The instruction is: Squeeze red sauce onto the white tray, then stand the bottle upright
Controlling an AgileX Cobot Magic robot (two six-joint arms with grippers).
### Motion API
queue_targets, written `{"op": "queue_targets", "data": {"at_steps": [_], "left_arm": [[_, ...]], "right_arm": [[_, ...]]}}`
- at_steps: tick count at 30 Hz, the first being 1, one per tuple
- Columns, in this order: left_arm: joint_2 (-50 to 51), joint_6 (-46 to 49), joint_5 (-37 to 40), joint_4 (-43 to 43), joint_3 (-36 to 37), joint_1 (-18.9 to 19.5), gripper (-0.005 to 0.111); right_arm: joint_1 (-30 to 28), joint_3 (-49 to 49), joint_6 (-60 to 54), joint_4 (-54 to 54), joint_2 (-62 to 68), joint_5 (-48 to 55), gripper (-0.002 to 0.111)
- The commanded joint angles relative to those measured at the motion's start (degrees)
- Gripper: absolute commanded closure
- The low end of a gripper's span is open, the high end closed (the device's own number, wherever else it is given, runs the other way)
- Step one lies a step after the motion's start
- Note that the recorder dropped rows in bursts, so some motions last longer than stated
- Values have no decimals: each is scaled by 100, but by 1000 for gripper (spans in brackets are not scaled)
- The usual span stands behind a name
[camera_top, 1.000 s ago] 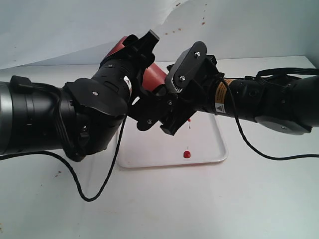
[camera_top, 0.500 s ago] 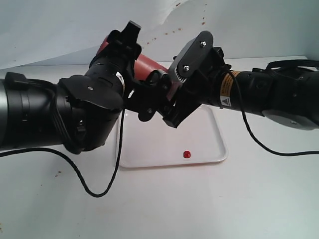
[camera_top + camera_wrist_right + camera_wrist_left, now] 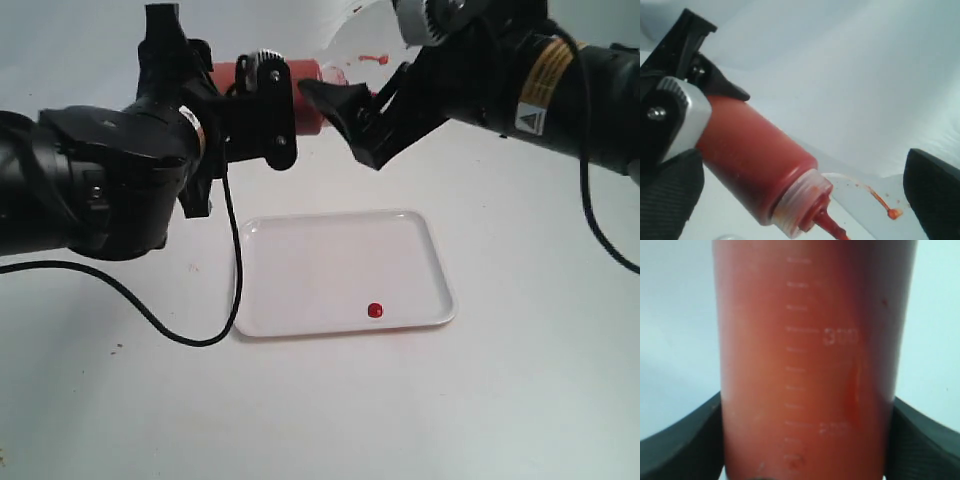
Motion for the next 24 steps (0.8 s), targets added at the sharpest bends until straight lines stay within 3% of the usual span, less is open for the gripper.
{"op": "queue_targets", "data": {"at_steps": [1, 10, 19, 24], "left_arm": [[-549, -666, -45, -343, -57, 7, 107], [-1520, -1797, -602, -576, 314, 7, 107], [-2750, -5175, -1434, 941, 1683, 7, 107], [-3220, -6438, -1769, 941, 2315, 7, 107]], "right_arm": [[-9, -26, -399, 899, -455, 255, 3], [-9, -26, -666, 1594, -1242, 829, 3], [-9, 471, -588, 1699, -1806, 1434, 3], [14, 947, -478, 1672, -2197, 1328, 3]]}}
